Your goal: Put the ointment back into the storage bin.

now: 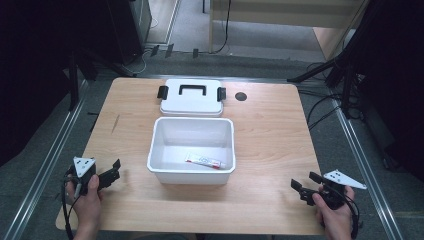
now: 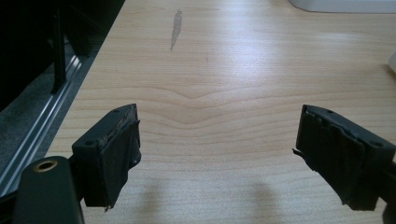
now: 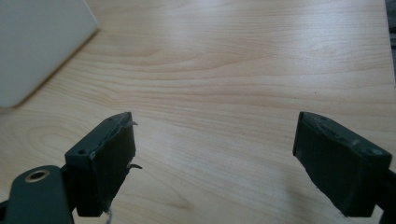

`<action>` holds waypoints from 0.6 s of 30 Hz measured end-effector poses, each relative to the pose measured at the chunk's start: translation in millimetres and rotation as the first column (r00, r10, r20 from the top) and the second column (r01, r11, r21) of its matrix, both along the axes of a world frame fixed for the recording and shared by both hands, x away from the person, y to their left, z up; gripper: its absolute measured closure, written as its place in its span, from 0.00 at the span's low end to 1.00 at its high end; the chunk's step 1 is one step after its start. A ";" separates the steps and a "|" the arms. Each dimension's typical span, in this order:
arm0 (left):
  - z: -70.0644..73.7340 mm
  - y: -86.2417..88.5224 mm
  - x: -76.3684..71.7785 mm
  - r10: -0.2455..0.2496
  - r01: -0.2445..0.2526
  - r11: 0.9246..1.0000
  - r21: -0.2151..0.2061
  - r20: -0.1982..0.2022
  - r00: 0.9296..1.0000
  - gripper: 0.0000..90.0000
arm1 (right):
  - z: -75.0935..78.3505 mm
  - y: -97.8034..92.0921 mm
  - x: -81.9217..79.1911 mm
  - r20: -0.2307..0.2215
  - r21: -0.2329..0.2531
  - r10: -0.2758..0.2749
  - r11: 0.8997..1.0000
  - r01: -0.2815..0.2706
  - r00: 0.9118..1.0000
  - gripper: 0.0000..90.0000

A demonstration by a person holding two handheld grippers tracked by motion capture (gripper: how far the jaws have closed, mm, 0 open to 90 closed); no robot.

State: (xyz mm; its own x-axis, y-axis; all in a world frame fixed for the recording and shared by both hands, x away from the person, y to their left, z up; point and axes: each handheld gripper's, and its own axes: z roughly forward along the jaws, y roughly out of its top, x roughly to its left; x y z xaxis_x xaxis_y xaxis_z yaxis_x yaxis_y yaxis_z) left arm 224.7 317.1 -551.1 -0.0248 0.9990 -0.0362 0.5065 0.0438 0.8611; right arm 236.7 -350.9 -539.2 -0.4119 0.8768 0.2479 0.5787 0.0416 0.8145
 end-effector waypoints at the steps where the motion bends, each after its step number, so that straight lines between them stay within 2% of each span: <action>1: 0.2 -0.2 -0.2 -0.003 0.003 1.000 0.004 -0.003 1.000 0.16 | -2.4 -6.6 -3.7 0.019 0.025 -0.009 1.000 0.009 1.000 0.15; 6: 0.0 -0.5 -0.3 -0.002 0.002 1.000 0.007 0.003 1.000 0.16 | -8.5 -16.5 -6.7 0.040 0.099 -0.050 0.994 0.046 0.998 0.16; 8: 0.0 -0.4 -0.2 0.000 0.000 1.000 0.004 0.002 1.000 0.16 | -9.3 -17.9 -4.9 0.045 0.097 -0.067 0.993 0.062 0.997 0.16; 13: -0.1 -1.1 0.1 0.001 -0.001 1.000 0.008 0.000 1.000 0.16 | -9.4 -17.3 -3.5 0.054 0.112 -0.070 0.992 0.064 0.996 0.16; 15: -0.1 -0.4 -0.2 0.000 0.000 1.000 0.001 -0.001 1.000 0.16 | -10.9 -16.0 -0.1 0.019 0.140 -0.038 0.989 0.035 0.999 0.16; 18: 0.1 0.5 -0.9 0.002 -0.002 1.000 -0.009 0.000 1.000 0.16 | -11.2 -16.0 1.4 -0.003 0.140 -0.042 0.989 0.042 0.999 0.16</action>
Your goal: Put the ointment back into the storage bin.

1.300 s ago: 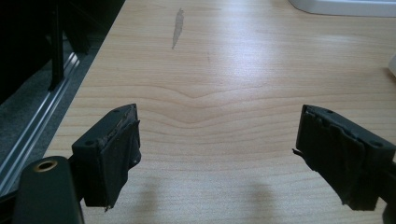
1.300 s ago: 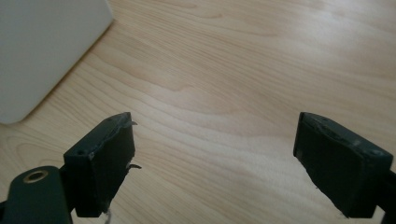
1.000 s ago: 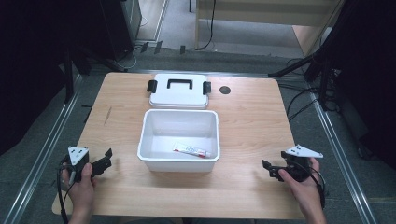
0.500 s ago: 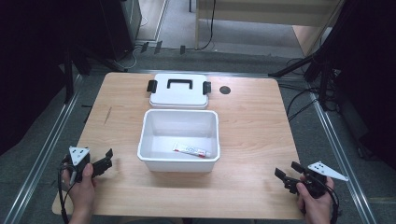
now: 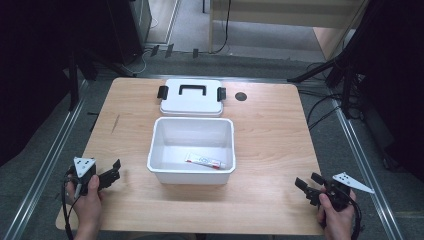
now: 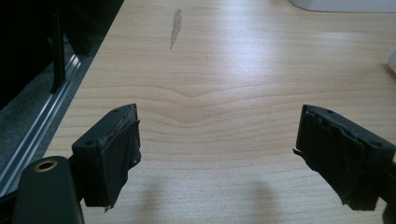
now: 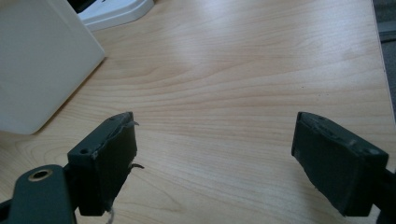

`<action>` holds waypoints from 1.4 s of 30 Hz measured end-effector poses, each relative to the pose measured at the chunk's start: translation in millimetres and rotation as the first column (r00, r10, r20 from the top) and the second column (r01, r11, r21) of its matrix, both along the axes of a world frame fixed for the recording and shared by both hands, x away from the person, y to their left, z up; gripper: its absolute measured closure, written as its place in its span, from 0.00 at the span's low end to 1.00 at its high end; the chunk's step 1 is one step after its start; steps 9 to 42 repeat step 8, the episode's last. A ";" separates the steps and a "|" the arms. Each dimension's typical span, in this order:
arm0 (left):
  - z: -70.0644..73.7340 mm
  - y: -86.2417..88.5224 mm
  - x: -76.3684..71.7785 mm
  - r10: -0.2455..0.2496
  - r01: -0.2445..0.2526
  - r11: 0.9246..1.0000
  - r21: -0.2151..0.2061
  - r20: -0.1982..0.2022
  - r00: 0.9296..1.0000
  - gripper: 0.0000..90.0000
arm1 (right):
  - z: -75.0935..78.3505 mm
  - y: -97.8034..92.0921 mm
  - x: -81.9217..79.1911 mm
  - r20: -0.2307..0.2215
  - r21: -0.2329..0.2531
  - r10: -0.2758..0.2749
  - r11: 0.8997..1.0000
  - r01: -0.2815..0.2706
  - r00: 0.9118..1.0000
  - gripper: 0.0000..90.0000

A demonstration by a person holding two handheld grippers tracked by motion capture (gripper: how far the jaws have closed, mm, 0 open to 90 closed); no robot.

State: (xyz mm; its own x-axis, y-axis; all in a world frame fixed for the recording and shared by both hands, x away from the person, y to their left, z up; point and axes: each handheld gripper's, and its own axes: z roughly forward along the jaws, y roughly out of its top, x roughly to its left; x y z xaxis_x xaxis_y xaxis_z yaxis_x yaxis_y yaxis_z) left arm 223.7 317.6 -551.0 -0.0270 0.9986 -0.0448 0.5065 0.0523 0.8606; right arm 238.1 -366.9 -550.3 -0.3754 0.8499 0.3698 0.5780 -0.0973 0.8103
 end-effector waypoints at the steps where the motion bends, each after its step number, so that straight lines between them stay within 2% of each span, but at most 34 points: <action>1: -0.1 0.4 -0.2 0.003 -0.003 1.000 -0.003 0.003 1.000 0.16 | -0.3 -0.5 0.8 -0.007 0.004 0.001 1.000 -0.001 1.000 0.16; 4: -0.3 0.6 0.1 0.007 -0.007 1.000 -0.007 0.005 1.000 0.16 | -1.1 -2.9 1.9 -0.018 0.028 -0.004 1.000 0.004 1.000 0.16; 42: -0.3 0.7 0.4 0.009 -0.009 1.000 -0.008 0.000 1.000 0.16 | -1.3 -2.7 2.5 -0.023 0.025 -0.006 1.000 0.007 1.000 0.16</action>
